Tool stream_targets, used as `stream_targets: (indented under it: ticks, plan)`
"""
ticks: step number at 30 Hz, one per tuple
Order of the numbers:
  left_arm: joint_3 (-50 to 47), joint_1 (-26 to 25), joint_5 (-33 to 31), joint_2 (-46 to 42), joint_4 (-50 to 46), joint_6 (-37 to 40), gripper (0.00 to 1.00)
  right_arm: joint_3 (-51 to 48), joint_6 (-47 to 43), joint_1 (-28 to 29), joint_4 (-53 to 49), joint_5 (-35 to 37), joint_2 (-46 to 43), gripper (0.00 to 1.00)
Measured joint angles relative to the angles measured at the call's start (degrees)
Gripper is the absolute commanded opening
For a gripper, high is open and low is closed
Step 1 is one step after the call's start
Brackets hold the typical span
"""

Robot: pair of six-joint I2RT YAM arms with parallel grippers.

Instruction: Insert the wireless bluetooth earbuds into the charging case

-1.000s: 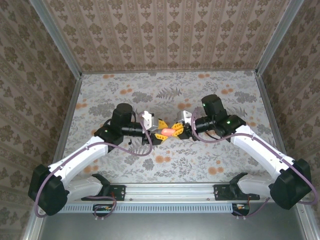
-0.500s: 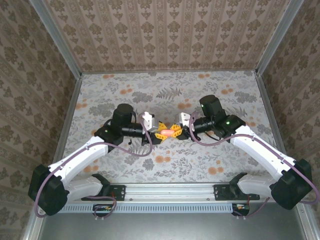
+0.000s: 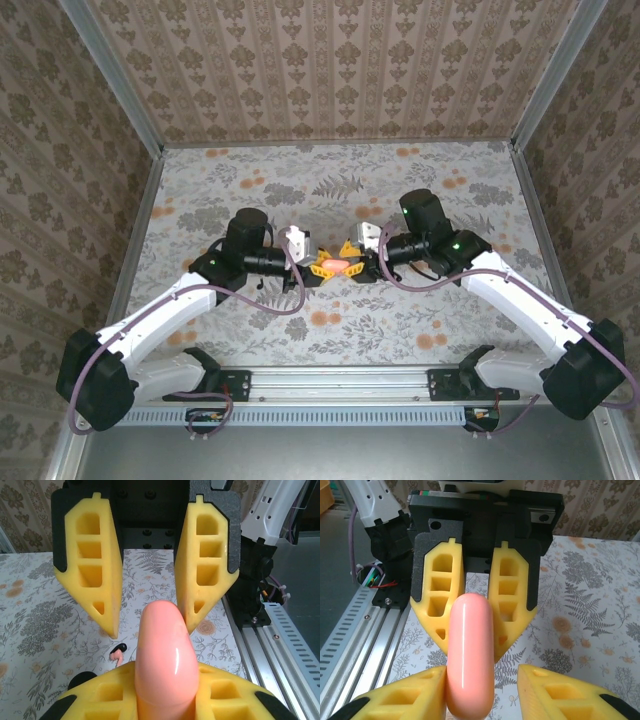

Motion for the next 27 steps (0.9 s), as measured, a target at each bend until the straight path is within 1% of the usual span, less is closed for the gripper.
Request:
stream_targets:
  ticks: [10,15,23,27]
  plan:
    - [0.0,0.1,-2.8,0.0,0.0,0.0,0.17,0.5,2.7,-3.5,0.6,-1.2,-0.1,0.41]
    - [0.0,-0.3,-1.7,-0.2,-0.2,-0.2,0.16,1.6,3.6,-5.5,3.1,-0.7,-0.2,0.41]
    - [-0.2,-0.3,-1.7,-0.2,1.3,-2.0,0.16,1.6,5.4,-5.7,4.0,-0.2,-0.3,0.42]
    - [-1.3,-0.3,-4.8,-0.2,4.1,-5.0,0.17,1.6,9.2,-5.7,4.5,2.2,-1.5,0.44]
